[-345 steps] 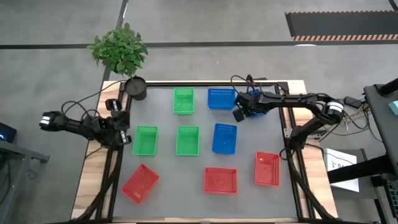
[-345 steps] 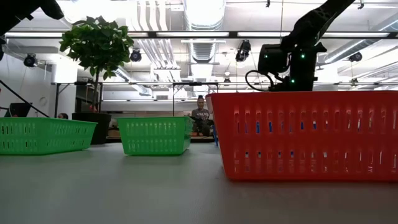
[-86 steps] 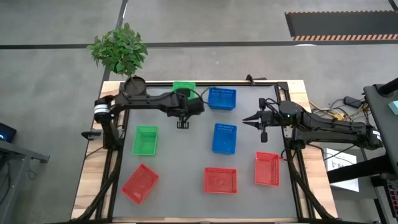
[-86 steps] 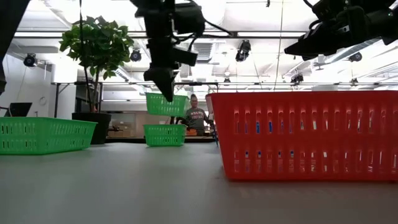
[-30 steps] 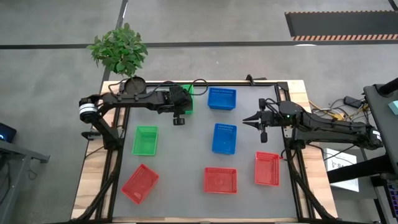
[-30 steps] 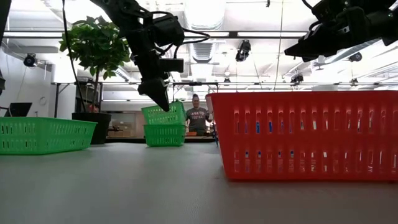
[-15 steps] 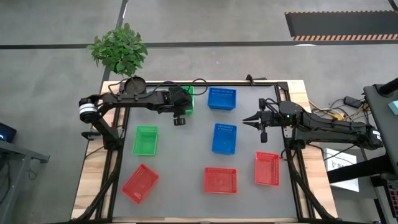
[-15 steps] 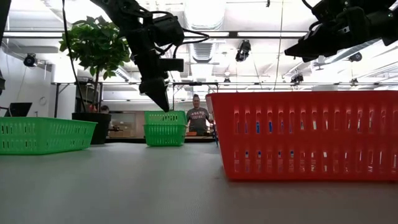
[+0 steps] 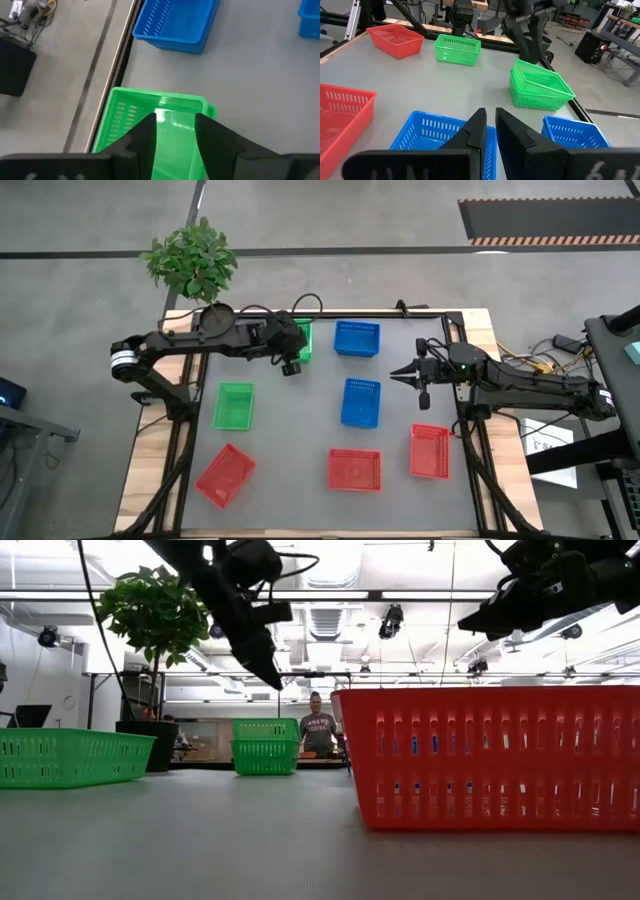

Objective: Stack baskets by color
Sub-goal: Stack the bottom right green basket on the top green basket

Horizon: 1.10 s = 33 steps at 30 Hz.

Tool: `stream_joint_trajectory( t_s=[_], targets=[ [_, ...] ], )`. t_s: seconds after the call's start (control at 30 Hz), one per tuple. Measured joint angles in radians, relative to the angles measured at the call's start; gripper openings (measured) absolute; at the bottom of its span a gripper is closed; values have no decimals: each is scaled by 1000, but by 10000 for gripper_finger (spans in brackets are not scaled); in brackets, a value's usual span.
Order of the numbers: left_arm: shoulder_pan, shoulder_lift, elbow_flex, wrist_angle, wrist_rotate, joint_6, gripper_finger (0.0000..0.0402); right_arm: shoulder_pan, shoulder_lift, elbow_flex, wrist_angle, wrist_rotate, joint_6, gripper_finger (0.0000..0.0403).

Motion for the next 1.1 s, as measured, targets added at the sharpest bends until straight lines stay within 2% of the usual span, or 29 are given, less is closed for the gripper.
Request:
stream_joint_trajectory(
  t_s=[0.33,0.63,0.77,0.87,1.0,1.1],
  targets=[
    [0,0,-189,193,-22,-28,118,0,0,-7,3,0,8,33],
    [0,-1,-179,212,-50,-27,118,0,0,-8,5,0,11,33],
    [-13,-13,-143,215,-19,-19,117,0,0,-14,4,0,11,33],
    [-13,-20,-140,217,0,17,89,0,0,-17,5,0,11,33],
    [7,-20,-170,211,0,18,13,0,0,-19,5,0,11,33],
    [13,-13,-198,213,-22,-7,10,0,0,-19,5,0,11,33]
  ],
)
